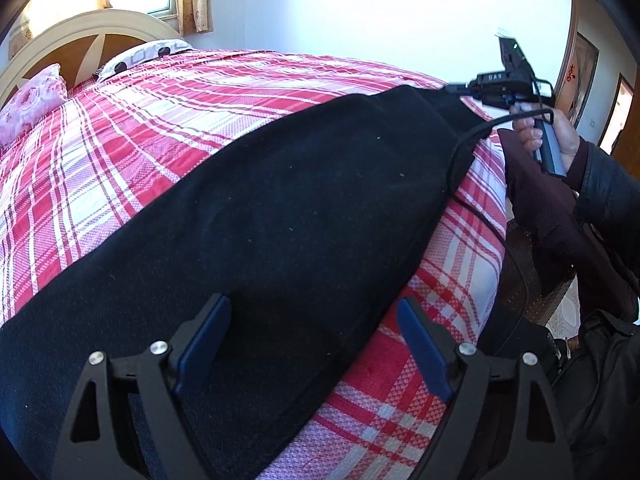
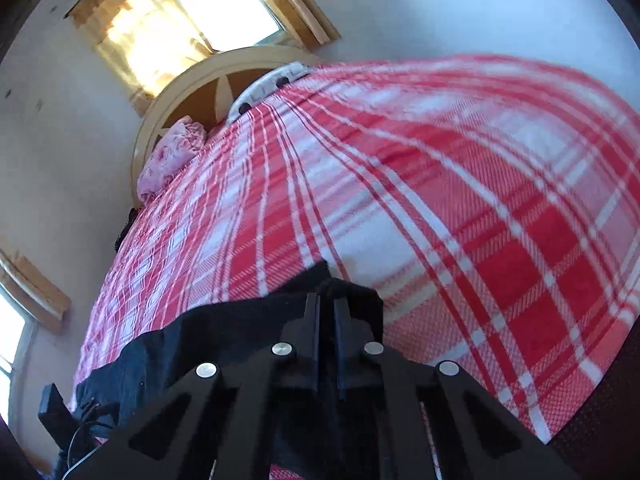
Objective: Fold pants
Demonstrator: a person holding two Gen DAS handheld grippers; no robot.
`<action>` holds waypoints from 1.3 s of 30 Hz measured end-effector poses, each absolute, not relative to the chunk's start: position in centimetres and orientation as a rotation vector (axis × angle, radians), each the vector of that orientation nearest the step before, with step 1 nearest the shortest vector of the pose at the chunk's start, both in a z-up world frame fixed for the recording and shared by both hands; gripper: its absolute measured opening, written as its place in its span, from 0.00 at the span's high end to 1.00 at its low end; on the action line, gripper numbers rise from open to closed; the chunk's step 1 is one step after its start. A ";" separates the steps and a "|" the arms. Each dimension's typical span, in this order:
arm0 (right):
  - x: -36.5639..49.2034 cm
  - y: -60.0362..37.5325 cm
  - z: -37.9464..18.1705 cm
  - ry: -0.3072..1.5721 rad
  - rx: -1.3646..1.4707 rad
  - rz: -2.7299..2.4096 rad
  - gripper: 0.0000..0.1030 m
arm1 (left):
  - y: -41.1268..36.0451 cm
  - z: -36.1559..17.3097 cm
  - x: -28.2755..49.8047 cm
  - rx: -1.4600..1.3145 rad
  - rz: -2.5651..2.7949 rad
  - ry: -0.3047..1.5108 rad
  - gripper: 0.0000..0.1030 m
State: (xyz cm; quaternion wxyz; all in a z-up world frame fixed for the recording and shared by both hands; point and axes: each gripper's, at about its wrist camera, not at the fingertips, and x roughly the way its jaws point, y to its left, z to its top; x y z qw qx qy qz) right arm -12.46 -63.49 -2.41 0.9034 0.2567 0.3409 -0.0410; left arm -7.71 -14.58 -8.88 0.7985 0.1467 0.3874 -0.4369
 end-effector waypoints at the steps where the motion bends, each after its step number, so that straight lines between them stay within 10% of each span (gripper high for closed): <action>1: -12.6 -63.2 -1.7 0.678 0.508 -0.089 0.94 | -14.6 -8.9 -7.7 0.317 -0.939 0.831 0.15; 8: -11.7 -63.0 -1.6 0.675 0.388 -0.168 0.90 | -14.6 -8.9 -7.7 0.318 -0.942 0.830 0.13; 12: -12.2 -62.8 -2.5 0.734 0.331 -0.269 0.39 | -14.4 -8.7 -7.8 0.308 -0.942 0.825 0.13; 34: -13.2 -34.7 -3.3 0.685 0.079 0.543 0.39 | 15.4 -5.4 -5.4 0.146 -0.029 0.796 0.13; 39: -12.8 -33.1 -3.5 0.688 0.125 0.593 0.39 | 19.5 -7.1 -3.8 0.008 -0.014 0.866 0.33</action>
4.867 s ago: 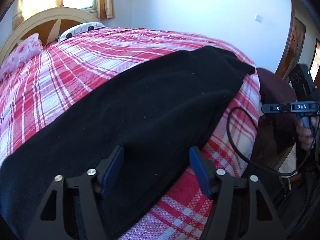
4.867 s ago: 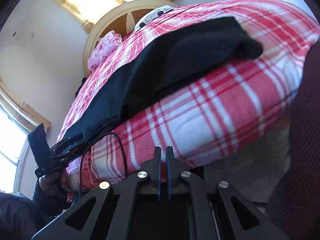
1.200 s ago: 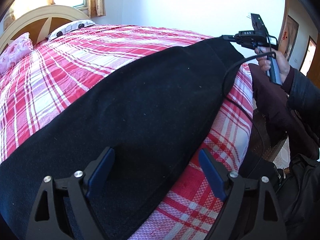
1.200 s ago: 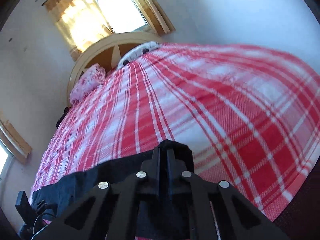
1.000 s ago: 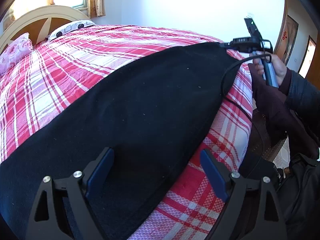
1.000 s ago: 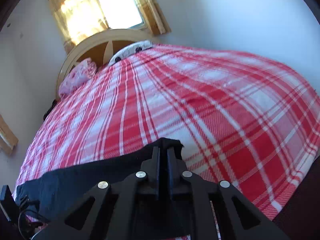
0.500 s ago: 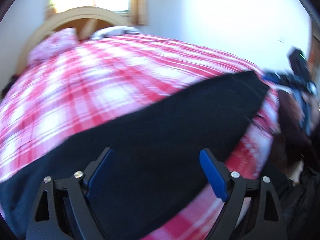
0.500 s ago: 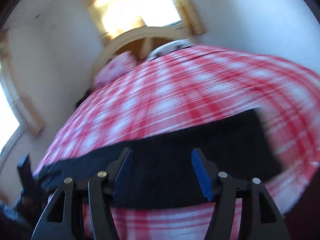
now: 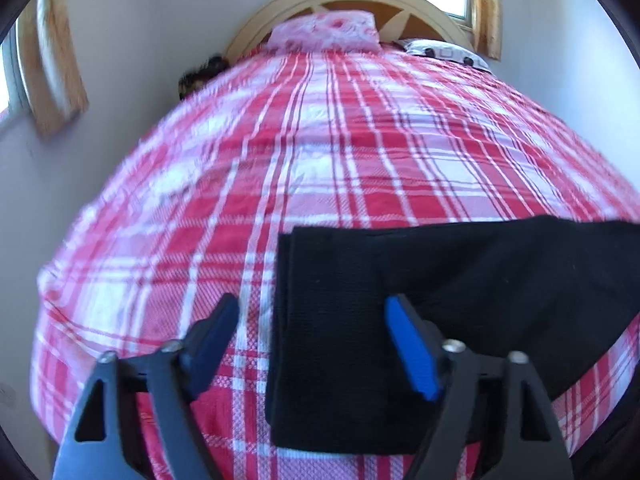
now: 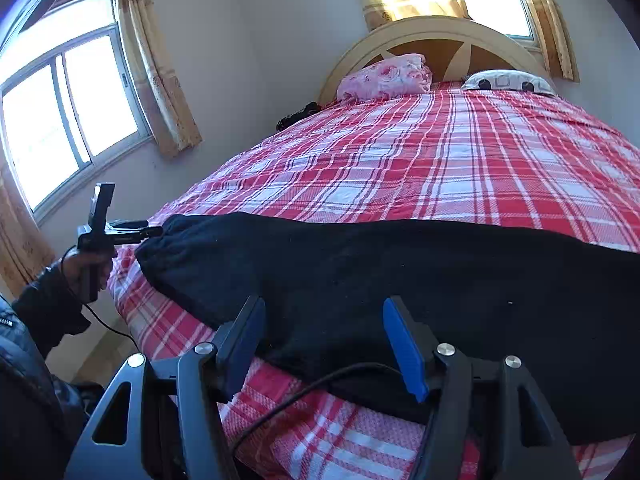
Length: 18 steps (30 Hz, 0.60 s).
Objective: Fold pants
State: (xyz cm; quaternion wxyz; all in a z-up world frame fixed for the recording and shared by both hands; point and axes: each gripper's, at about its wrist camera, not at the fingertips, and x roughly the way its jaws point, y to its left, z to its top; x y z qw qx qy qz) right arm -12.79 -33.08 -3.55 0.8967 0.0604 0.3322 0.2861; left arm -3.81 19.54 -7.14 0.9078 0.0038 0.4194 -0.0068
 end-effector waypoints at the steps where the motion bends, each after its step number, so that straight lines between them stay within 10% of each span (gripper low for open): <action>1: -12.5 -33.0 -3.7 0.692 0.141 0.592 0.39 | 19.6 -7.5 -3.4 -0.019 -0.048 0.876 0.34; 6: -12.2 -32.8 -4.2 0.712 0.213 0.579 0.39 | 19.3 -8.3 -2.7 -0.043 -0.056 0.881 0.45; 11: -12.1 -32.9 -4.4 0.717 0.244 0.560 0.39 | 18.5 -7.7 -3.2 0.015 -0.051 0.858 0.84; 18: -12.0 -32.3 -5.0 0.723 0.280 0.570 0.39 | 20.1 -7.6 -3.4 -0.025 -0.008 0.865 0.85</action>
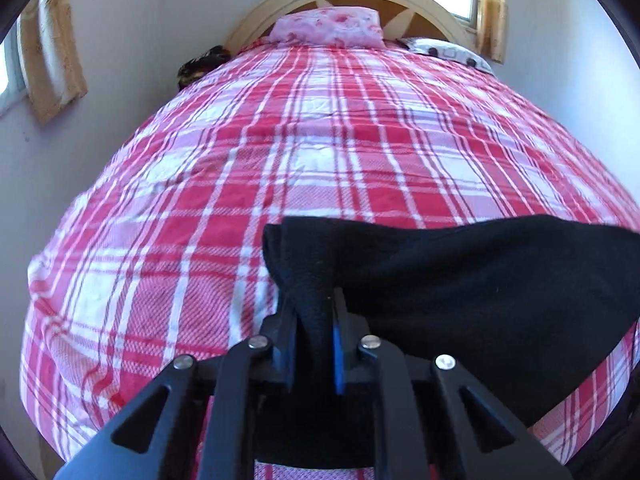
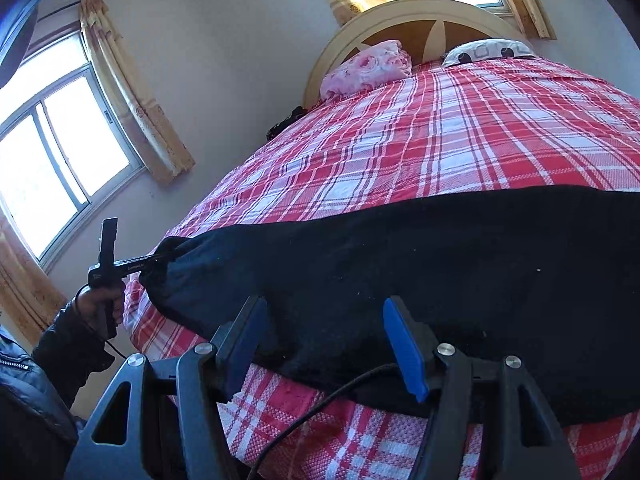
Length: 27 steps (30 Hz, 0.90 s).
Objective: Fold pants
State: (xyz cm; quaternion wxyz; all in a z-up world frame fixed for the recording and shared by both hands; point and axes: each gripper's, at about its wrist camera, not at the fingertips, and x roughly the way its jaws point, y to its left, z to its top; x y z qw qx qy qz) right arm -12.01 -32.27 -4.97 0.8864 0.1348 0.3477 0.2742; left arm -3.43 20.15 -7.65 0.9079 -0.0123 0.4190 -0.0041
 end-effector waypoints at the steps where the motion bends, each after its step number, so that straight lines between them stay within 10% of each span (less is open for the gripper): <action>1: -12.1 -32.1 -5.0 0.723 0.279 0.574 0.39 | 20.4 -7.7 -3.4 -0.033 -0.008 0.865 0.84; 4: -12.2 -32.0 -5.7 0.735 0.290 0.577 0.39 | 20.0 -7.7 -3.8 0.000 -0.020 0.850 0.83; 8: -12.2 -31.9 -6.2 0.747 0.277 0.572 0.39 | 19.3 -7.0 -4.3 0.086 0.015 0.817 0.39; 14: -12.6 -33.3 -5.2 0.691 0.234 0.514 0.38 | 17.3 -4.2 -6.4 0.157 -0.010 0.709 0.21; 27: -12.7 -37.9 -5.4 0.662 0.260 0.360 0.25 | 3.3 -4.1 -4.6 0.123 -0.362 0.710 0.19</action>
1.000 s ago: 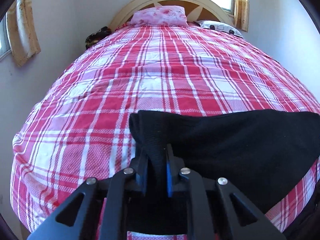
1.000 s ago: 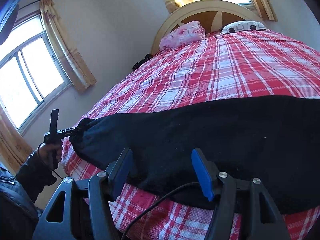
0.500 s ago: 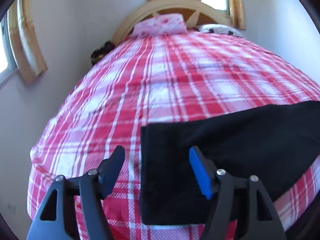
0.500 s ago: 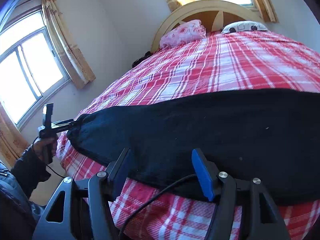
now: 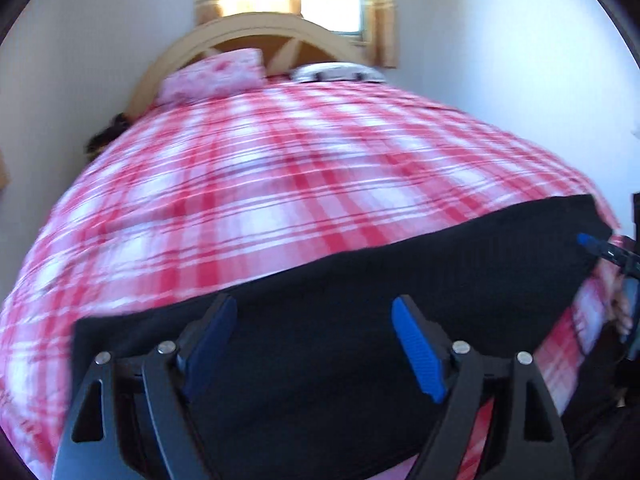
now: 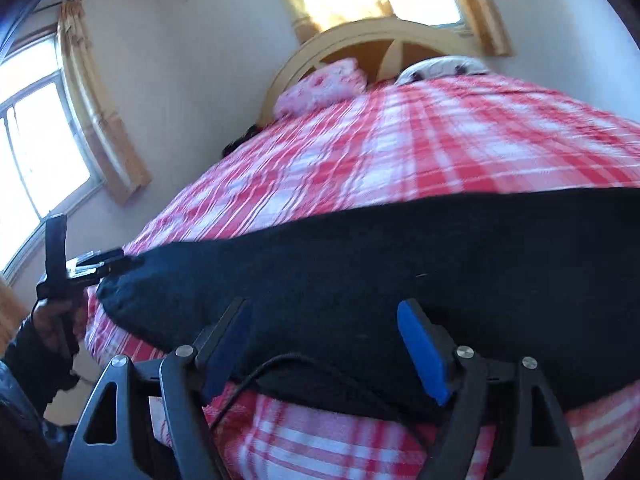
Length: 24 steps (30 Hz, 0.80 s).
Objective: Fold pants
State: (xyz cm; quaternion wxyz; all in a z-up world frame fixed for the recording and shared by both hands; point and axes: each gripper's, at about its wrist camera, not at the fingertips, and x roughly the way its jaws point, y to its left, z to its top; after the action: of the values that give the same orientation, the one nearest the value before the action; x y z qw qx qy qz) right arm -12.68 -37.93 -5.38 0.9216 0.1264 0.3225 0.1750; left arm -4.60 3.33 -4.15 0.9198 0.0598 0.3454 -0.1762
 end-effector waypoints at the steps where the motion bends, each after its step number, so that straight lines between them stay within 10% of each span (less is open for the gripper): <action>1: -13.0 -39.3 -5.1 0.654 0.282 0.323 0.25 | 2.0 -4.1 -4.4 0.121 -0.396 0.710 0.15; 24: -16.3 -52.0 -5.5 0.669 0.456 -0.029 0.25 | -12.7 -7.8 -3.8 0.225 -0.626 0.877 0.13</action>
State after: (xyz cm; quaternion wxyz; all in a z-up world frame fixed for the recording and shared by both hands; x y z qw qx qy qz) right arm -16.26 -52.01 -5.54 0.9191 0.2219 0.3254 -0.0142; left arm -3.79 -12.70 -7.80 0.8523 0.1069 0.4168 -0.2973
